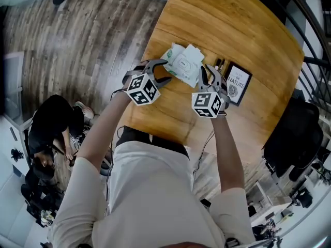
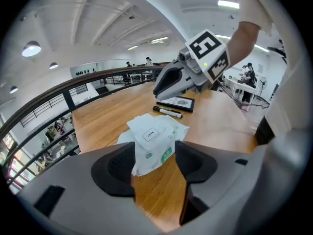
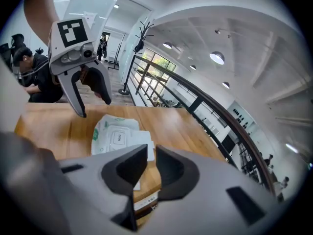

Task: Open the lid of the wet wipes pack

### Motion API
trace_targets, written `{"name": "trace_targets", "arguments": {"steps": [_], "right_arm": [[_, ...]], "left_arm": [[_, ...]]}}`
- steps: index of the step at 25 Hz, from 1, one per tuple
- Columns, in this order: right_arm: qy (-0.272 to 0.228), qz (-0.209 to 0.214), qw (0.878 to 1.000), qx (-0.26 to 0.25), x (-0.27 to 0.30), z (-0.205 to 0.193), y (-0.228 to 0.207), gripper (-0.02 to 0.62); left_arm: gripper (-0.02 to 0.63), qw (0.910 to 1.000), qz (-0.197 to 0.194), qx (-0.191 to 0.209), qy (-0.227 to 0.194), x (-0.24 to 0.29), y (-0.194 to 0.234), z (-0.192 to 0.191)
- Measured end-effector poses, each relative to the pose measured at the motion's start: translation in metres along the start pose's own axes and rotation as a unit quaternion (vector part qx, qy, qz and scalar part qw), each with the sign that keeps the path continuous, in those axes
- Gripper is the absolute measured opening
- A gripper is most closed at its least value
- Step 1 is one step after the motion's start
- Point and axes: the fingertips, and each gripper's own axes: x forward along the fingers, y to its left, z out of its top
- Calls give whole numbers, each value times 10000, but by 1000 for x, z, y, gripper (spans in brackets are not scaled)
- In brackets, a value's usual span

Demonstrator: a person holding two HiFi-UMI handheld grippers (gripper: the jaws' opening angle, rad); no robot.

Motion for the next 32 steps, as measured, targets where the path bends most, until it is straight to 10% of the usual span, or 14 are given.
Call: {"name": "trace_targets", "arguments": {"steps": [16,32], "right_arm": [[-537,-118,9948,853,-164,67,26,43],[-985,-555,9719,2063,-310,104,110,18]], "left_arm": [[137,9844,879,-1116,-1040,-153,-47,66],[46,9778,974,-955,-1588,-289,-118,58]]}}
